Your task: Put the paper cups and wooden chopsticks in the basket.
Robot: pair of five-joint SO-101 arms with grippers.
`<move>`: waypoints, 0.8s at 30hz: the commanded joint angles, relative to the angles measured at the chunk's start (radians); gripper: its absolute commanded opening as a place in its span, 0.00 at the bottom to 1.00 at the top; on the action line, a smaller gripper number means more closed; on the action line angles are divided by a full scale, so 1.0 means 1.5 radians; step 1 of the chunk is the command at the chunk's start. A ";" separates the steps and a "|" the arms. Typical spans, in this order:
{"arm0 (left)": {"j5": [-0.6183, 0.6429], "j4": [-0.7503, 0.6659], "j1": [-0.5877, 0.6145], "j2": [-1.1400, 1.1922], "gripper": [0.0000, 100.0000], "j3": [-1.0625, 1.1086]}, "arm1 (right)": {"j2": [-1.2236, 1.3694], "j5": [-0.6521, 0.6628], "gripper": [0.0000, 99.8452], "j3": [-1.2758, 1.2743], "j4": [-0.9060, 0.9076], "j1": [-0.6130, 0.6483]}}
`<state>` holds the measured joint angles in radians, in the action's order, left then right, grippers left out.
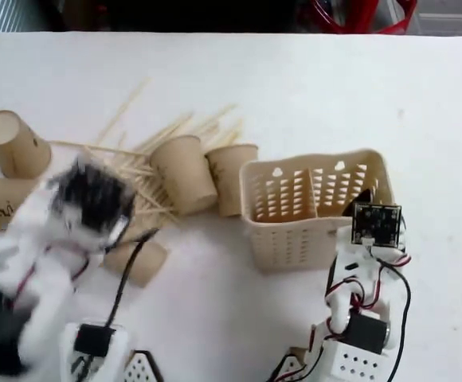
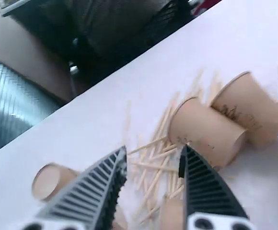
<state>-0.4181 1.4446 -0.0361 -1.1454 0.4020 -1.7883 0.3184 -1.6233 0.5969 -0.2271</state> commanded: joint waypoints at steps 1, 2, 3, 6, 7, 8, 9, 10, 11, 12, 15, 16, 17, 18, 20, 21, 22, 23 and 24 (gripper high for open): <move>0.131 0.095 -0.156 0.325 0.20 -0.398 | -0.001 0.003 0.06 -0.005 -0.026 0.027; 0.154 0.119 -0.192 0.377 0.20 -0.461 | -0.001 0.003 0.06 -0.006 -0.031 0.027; 0.176 0.140 -0.221 0.429 0.20 -0.518 | -0.001 0.003 0.06 -0.007 -0.034 0.027; 0.237 0.205 -0.279 0.573 0.20 -0.657 | -0.001 0.003 0.06 -0.007 -0.034 0.027; 0.255 0.215 -0.287 0.613 0.20 -0.685 | -0.001 0.003 0.06 -0.007 -0.034 0.027; 0.265 0.220 -0.289 0.653 0.21 -0.709 | -0.001 0.003 0.06 -0.007 -0.034 0.027; 0.273 0.222 -0.291 0.687 0.23 -0.725 | -0.001 0.002 0.06 -0.008 -0.034 0.027; 0.279 0.222 -0.292 0.717 0.24 -0.733 | -0.001 0.001 0.06 -0.008 -0.033 0.028; 0.281 0.223 -0.296 0.740 0.25 -0.734 | -0.001 0.000 0.06 -0.008 -0.033 0.028; 0.282 0.223 -0.298 0.757 0.25 -0.734 | -0.001 0.000 0.06 -0.008 -0.033 0.028; 0.281 0.224 -0.315 0.801 0.23 -0.732 | -0.001 0.000 0.06 -0.008 -0.032 0.028; 0.281 0.224 -0.317 0.812 0.23 -0.727 | -0.001 0.001 0.06 -0.008 -0.032 0.028; 0.280 0.224 -0.316 0.821 0.22 -0.720 | -0.001 0.001 0.06 -0.008 -0.032 0.027; 0.281 0.224 -0.314 0.828 0.22 -0.710 | -0.001 0.001 0.06 -0.008 -0.032 0.026; 0.280 0.222 -0.306 0.837 0.22 -0.684 | -0.001 0.002 0.06 -0.008 -0.031 0.025; 0.278 0.222 -0.303 0.837 0.22 -0.668 | -0.001 0.002 0.06 -0.008 -0.031 0.025; 0.278 0.218 -0.299 0.837 0.22 -0.652 | -0.001 0.002 0.06 -0.008 -0.030 0.025; 0.277 0.218 -0.297 0.838 0.22 -0.640 | -0.001 0.003 0.06 -0.008 -0.030 0.026; 0.276 0.217 -0.291 0.840 0.22 -0.630 | -0.001 0.003 0.06 -0.008 -0.030 0.027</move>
<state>-0.0084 1.7760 -0.4979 0.1128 -0.5831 -1.7883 0.3199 -1.6402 0.5585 -0.2041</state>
